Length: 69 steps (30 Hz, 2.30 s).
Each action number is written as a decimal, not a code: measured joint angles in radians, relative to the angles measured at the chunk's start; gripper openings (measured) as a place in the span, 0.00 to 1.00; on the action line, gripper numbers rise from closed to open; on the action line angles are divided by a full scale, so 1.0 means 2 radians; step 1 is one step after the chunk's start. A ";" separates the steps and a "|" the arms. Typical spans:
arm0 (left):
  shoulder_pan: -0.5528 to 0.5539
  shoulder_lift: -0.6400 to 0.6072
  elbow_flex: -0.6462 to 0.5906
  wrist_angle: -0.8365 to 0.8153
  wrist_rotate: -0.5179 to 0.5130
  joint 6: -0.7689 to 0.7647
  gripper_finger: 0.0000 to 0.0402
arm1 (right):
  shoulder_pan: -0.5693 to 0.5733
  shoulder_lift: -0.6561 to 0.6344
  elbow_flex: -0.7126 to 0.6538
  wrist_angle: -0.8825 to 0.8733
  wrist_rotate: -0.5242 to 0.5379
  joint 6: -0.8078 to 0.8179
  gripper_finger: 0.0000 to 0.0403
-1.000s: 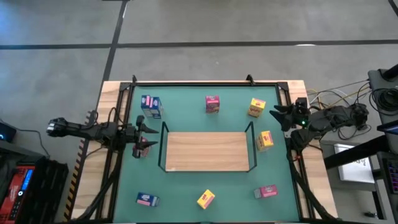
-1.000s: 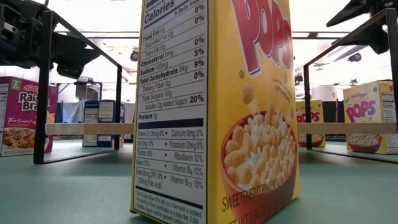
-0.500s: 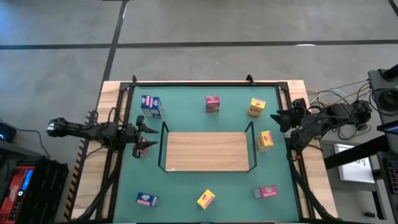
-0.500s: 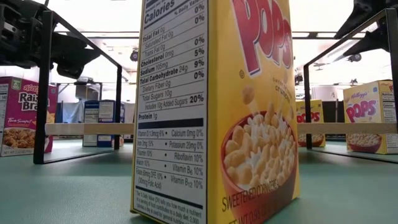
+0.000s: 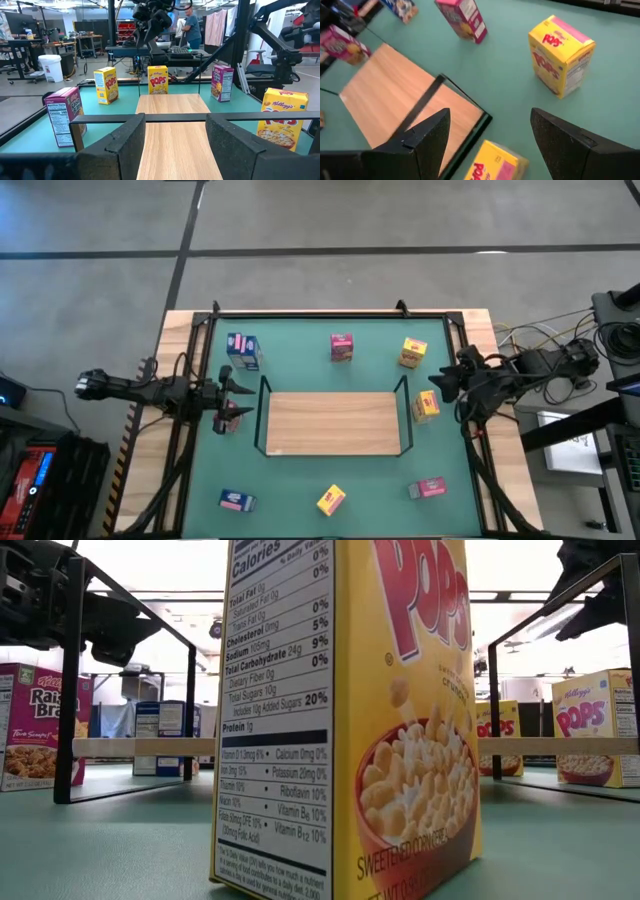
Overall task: Stack cereal on shelf
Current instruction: Put the middle yellow cereal box on the shelf
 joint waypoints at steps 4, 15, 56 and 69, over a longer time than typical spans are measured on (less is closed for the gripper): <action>0.000 0.000 0.000 0.000 0.000 0.000 0.48 | -0.001 0.008 0.005 -0.020 -0.028 0.003 0.66; 0.000 0.000 0.000 0.000 0.000 0.000 0.48 | -0.001 0.076 0.001 -0.024 -0.081 0.206 0.66; 0.000 0.000 0.000 -0.001 0.000 0.000 0.48 | -0.001 0.185 0.044 -0.066 -0.160 0.176 0.66; 0.000 0.000 0.000 -0.001 0.000 0.000 0.48 | -0.001 0.231 0.044 -0.060 -0.169 0.187 0.66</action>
